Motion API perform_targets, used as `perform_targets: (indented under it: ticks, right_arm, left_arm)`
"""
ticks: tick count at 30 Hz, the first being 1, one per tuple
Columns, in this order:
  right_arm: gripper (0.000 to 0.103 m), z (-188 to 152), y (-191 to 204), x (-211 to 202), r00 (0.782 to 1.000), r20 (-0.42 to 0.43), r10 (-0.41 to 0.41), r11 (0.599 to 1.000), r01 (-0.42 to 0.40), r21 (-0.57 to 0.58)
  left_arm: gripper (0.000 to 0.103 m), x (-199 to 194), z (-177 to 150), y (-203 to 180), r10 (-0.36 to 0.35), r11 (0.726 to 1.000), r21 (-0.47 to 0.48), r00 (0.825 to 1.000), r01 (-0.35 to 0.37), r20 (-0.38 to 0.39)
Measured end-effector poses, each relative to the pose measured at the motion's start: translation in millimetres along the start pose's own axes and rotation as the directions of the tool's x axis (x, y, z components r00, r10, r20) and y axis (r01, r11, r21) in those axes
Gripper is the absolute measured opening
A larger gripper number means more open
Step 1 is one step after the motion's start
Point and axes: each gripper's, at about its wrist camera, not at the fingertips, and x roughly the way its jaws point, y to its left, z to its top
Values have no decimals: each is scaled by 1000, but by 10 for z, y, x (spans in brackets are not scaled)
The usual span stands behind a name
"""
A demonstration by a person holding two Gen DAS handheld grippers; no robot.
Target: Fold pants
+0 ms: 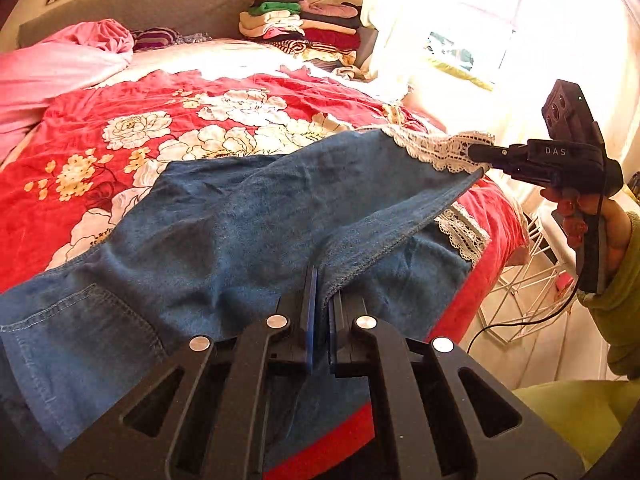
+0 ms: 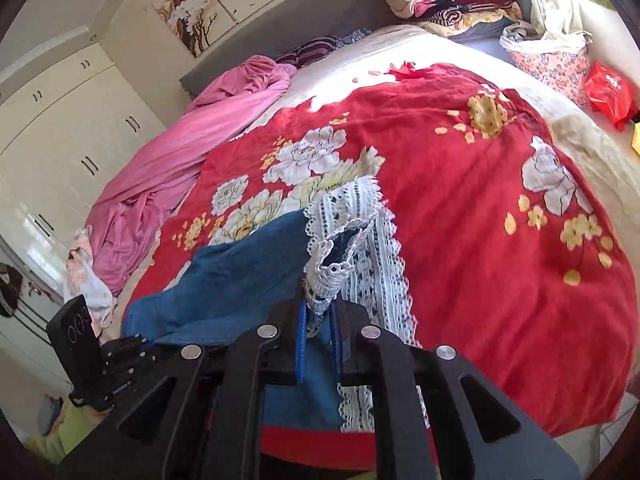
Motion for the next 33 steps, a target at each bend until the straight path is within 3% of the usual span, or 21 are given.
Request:
perform_targets:
  ticks: [8,13,20,25,27,30,33]
  right_arm:
    - [11,-476,-218,116,990,-137,-21,996,32,81]
    - [20,-490,-291,60,992,-126,-14,994,28,105]
    - [15,-494,-297,38,989,-140,-51,998,58,40]
    - [14,-613,-426,177,978,-183,-99,993,108,38]
    - [16,-612,-438,176,979,-184,-93,994,103,43]
    - [37,-525,-425,58,973,-175,-151,987,157,21]
    - [40,-377,-372,-172,978,-83,-193,981,193,-8]
  left_arm:
    - [0,38,-201,-92,1,999,35,998,1,-58]
    - [1,50,-219,-55,3,1000,28,998,-1,-70]
    - [1,48,-274,-138,8,998,63,996,-2,-91]
    - [2,171,-351,-216,22,995,97,989,-8,-148]
    - [2,231,-387,-202,31,996,92,985,-16,-170]
    - [2,264,-399,-174,32,996,83,983,-17,-181]
    - [2,261,-395,-177,31,996,84,983,-16,-180]
